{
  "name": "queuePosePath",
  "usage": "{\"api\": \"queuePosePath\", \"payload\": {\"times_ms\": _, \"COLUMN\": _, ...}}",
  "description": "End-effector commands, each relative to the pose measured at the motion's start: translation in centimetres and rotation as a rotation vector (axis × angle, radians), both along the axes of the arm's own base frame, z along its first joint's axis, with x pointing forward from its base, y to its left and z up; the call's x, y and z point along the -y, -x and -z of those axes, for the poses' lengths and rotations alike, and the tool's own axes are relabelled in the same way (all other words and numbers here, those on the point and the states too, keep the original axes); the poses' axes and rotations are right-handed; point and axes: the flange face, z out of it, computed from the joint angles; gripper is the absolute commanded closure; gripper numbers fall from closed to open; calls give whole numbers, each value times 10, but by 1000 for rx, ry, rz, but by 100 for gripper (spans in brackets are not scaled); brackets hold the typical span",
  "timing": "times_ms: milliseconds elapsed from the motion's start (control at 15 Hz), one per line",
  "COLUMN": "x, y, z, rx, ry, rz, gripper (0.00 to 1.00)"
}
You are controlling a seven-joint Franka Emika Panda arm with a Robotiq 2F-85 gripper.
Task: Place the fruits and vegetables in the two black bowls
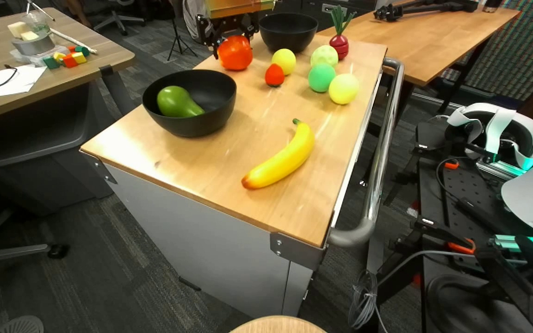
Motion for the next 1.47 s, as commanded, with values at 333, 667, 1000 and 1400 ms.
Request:
{"api": "queuePosePath", "payload": {"times_ms": 333, "x": 37, "y": 8, "z": -106, "rx": 90, "ry": -69, "rz": 61, "gripper": 33}}
{"api": "queuePosePath", "payload": {"times_ms": 667, "x": 145, "y": 36, "z": -162, "rx": 224, "ry": -92, "rz": 220, "gripper": 33}}
{"api": "queuePosePath", "payload": {"times_ms": 1000, "x": 186, "y": 50, "z": -123, "rx": 214, "ry": -68, "rz": 250, "gripper": 33}}
{"api": "queuePosePath", "payload": {"times_ms": 1400, "x": 160, "y": 40, "z": -61, "rx": 248, "ry": -31, "rz": 138, "gripper": 33}}
